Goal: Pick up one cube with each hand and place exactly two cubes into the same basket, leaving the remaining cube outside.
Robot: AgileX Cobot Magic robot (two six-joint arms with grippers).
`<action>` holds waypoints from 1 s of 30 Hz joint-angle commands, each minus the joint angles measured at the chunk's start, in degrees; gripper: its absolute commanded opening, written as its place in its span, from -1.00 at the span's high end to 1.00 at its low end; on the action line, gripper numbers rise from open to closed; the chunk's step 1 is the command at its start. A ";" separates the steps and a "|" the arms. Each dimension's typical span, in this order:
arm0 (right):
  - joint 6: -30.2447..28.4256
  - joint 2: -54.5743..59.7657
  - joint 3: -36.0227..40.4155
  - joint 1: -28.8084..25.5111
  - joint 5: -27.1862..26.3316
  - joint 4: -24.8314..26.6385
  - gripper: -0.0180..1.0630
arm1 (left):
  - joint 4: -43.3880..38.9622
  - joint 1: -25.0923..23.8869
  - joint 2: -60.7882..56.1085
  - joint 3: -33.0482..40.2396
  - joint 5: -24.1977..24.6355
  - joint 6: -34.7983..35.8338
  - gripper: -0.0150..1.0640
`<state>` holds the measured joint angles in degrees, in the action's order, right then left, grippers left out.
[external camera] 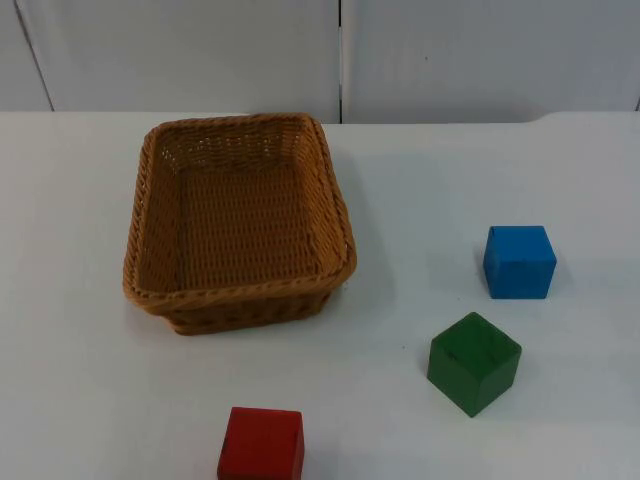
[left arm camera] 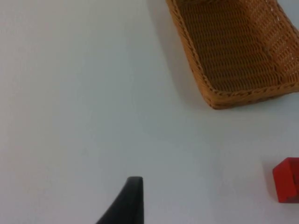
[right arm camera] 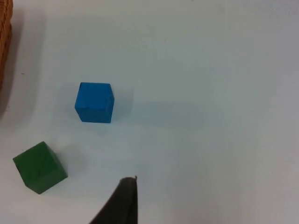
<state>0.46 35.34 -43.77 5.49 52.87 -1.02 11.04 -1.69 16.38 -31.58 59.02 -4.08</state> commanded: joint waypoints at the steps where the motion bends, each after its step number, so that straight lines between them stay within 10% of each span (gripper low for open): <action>1: -0.01 1.41 -0.96 -0.33 -0.86 0.18 -0.98 | 1.02 -0.07 0.79 -1.25 -1.04 0.45 -0.97; 30: -0.01 19.79 -3.38 -0.33 -6.15 0.28 -0.98 | 2.04 -0.07 17.58 -8.84 -1.05 -2.10 -0.97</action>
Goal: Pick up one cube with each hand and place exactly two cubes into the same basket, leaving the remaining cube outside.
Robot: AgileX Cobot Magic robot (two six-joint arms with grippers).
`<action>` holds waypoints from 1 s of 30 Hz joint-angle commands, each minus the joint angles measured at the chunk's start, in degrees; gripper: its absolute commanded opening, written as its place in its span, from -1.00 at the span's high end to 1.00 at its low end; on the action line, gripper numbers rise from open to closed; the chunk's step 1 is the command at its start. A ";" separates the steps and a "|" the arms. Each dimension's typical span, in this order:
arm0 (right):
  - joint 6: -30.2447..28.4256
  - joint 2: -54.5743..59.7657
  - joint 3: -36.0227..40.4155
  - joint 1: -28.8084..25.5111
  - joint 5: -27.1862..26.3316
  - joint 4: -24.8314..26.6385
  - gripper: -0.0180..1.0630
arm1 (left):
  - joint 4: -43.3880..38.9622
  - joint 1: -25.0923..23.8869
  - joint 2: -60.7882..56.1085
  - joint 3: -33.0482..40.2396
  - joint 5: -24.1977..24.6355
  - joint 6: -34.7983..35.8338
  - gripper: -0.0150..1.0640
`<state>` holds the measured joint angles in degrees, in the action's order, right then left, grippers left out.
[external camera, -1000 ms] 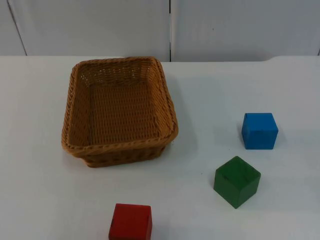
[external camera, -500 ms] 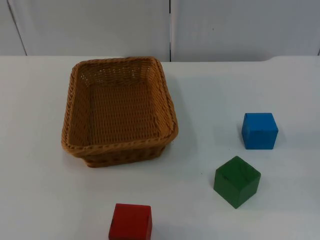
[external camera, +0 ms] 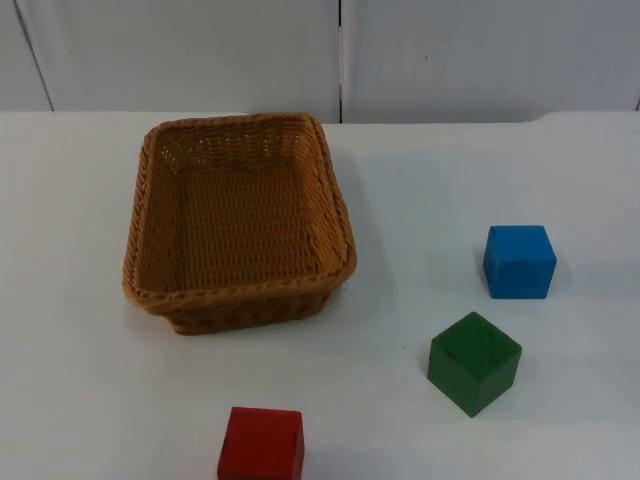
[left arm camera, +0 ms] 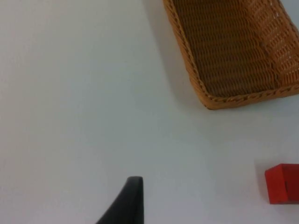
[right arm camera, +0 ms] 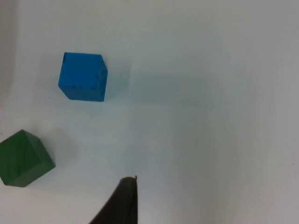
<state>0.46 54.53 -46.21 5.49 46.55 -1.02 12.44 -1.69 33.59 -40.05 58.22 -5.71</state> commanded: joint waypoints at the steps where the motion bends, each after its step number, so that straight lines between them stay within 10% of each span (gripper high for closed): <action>1: -0.01 1.30 -1.64 -0.33 0.16 0.28 -0.98 | 0.64 -0.07 1.09 -0.36 -0.26 -0.63 -0.97; 30: -9.56 29.02 -21.42 -0.09 1.56 10.56 -0.98 | 2.22 -0.07 17.49 -0.36 -2.50 -5.93 -0.97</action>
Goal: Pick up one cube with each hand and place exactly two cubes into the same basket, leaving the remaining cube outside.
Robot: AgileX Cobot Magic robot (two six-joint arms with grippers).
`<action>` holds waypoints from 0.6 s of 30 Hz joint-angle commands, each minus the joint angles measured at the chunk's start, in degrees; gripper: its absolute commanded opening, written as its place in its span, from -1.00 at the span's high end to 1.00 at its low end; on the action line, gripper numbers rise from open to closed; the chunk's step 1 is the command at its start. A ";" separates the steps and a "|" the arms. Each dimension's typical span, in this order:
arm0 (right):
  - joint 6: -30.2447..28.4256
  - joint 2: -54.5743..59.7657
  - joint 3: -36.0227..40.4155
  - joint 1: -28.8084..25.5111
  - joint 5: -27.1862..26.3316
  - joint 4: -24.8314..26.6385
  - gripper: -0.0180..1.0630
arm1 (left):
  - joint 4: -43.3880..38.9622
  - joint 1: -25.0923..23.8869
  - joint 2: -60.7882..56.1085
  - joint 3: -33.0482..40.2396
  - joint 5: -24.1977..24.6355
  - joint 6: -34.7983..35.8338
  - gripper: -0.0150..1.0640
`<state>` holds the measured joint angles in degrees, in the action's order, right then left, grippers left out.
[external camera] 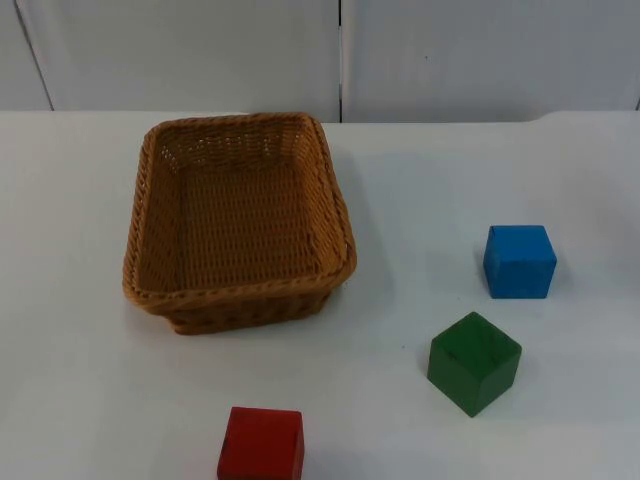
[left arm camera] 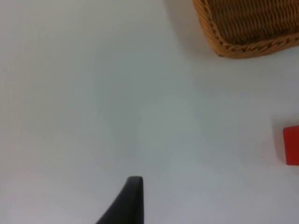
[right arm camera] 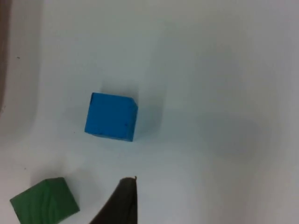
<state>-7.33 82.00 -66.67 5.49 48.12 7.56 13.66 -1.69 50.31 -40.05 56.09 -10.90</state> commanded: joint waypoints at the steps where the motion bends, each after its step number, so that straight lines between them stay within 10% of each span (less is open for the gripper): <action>1: -1.77 1.55 -0.95 -0.09 -0.01 1.99 -0.98 | 1.00 -0.07 0.77 -0.36 -0.37 -0.74 -0.97; 18: -2.56 18.15 -9.21 11.92 -1.47 1.11 -0.98 | 6.32 1.93 4.54 -0.36 -1.05 -4.28 -0.97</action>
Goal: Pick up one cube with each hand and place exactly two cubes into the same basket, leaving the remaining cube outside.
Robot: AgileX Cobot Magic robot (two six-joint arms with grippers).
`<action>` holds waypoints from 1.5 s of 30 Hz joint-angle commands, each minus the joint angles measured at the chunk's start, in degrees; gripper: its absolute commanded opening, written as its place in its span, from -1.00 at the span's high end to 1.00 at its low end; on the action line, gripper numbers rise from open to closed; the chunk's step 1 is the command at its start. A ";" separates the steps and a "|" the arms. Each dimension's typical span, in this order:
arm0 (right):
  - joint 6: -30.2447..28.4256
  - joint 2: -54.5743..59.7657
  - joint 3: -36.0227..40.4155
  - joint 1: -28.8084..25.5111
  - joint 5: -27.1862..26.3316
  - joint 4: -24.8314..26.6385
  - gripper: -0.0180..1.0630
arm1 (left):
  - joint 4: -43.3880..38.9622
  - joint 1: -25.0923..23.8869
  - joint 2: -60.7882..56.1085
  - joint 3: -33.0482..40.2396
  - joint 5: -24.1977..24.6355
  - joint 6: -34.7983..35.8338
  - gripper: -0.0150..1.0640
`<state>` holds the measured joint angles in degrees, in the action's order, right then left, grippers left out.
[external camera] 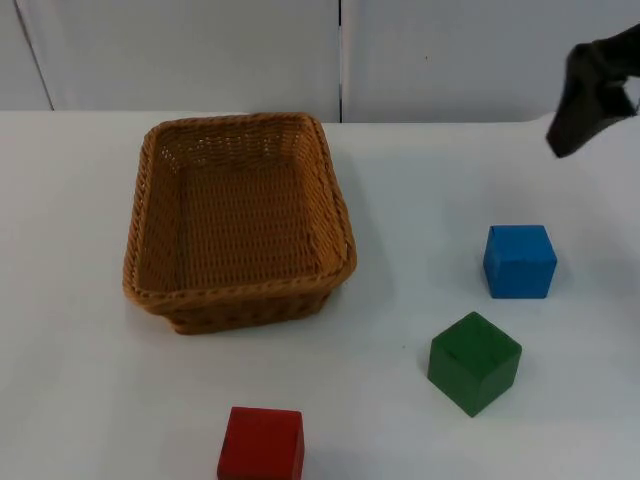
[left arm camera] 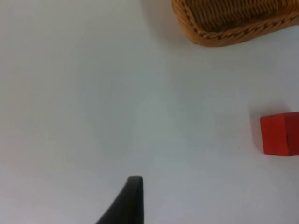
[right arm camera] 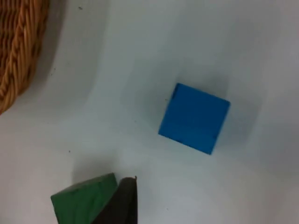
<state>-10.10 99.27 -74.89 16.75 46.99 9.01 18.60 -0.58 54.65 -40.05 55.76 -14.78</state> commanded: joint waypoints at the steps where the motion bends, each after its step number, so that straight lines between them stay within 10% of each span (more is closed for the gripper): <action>1: 0.21 1.43 -1.33 0.86 -0.34 -0.35 -0.98 | 1.51 1.82 0.38 -0.36 -1.13 -0.40 -0.97; 25: 4.38 9.72 -2.70 1.24 -6.32 -0.91 -0.98 | -1.74 26.91 24.26 -0.36 -19.57 9.07 -0.97; 45: 9.55 17.03 -2.70 1.24 -13.31 -1.37 -0.98 | -1.47 33.28 36.98 -0.71 -29.80 15.23 -0.97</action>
<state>-1.56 115.88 -77.01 17.69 35.16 8.01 17.00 31.97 90.66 -40.38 27.39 -0.77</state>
